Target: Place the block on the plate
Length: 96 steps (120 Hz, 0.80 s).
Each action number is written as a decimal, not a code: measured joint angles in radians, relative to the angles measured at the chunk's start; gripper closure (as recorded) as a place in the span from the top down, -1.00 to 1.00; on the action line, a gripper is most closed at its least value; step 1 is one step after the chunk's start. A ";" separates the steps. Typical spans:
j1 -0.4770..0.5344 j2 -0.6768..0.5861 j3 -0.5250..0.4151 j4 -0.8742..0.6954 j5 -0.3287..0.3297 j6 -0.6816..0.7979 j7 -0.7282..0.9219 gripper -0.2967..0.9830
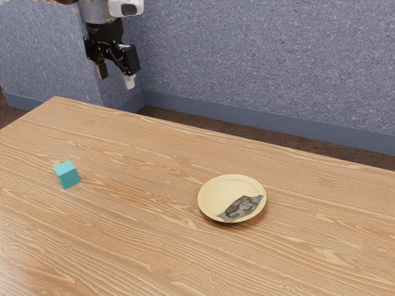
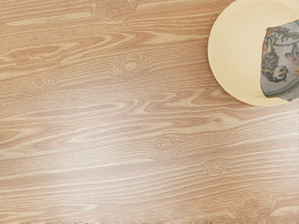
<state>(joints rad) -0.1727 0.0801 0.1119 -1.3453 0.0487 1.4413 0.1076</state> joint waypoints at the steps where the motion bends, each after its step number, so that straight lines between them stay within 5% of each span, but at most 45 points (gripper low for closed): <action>1: -0.004 -0.001 0.001 -0.004 0.001 0.002 0.000 0.53; 26: -0.017 0.012 0.045 -0.142 0.017 0.076 0.023 0.53; 45: 0.163 0.043 0.053 -0.247 0.011 0.194 0.153 0.53; 63: 0.351 0.205 0.051 -0.275 -0.059 0.351 0.319 0.54; 96: 0.514 0.428 0.033 -0.228 -0.130 0.569 0.596 0.54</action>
<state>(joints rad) 0.3418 0.5081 0.1447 -1.5734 -0.0808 2.0099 0.7033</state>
